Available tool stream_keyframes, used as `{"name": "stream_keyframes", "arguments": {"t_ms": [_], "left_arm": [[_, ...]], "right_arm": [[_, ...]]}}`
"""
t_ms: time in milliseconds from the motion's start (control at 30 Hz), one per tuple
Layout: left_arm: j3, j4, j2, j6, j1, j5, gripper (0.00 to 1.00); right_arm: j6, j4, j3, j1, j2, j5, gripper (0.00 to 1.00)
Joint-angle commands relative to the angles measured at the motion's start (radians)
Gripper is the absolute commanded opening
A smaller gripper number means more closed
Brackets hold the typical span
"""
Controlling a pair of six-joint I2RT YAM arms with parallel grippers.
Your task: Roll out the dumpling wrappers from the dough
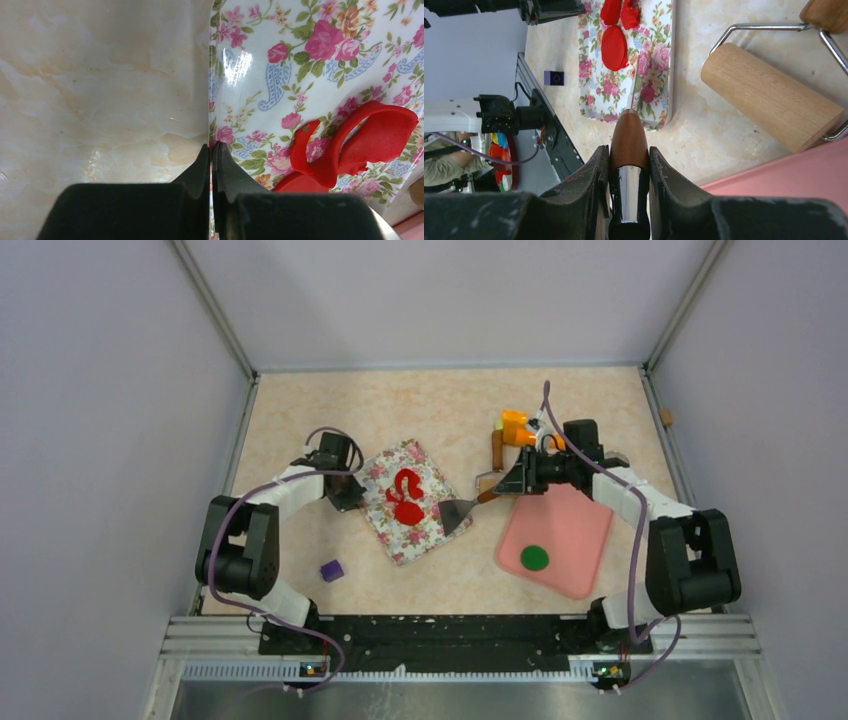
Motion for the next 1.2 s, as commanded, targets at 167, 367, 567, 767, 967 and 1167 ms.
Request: {"name": "stream_keyframes", "arguments": {"t_ms": [167, 367, 567, 767, 967, 1167], "left_arm": [[-0.017, -0.008, -0.015, -0.001, 0.028, 0.011, 0.0], [-0.022, 0.008, -0.013, -0.006, 0.031, 0.041, 0.0], [-0.021, 0.013, -0.013, -0.012, 0.035, 0.074, 0.0], [-0.02, 0.008, -0.015, -0.009, 0.039, 0.089, 0.0], [-0.026, 0.013, -0.015, -0.014, 0.044, 0.104, 0.0], [-0.024, 0.023, -0.008, -0.026, 0.046, 0.127, 0.0]], "right_arm": [[-0.106, 0.066, -0.005, 0.032, 0.047, -0.004, 0.0], [-0.127, 0.085, -0.011, 0.035, 0.096, 0.016, 0.0], [-0.13, 0.097, 0.003, 0.052, 0.131, 0.034, 0.0], [-0.115, 0.13, 0.024, 0.068, 0.172, 0.062, 0.0], [-0.113, 0.144, 0.06, 0.078, 0.22, 0.076, 0.0], [-0.109, 0.148, 0.08, 0.087, 0.247, 0.086, 0.0]]}}
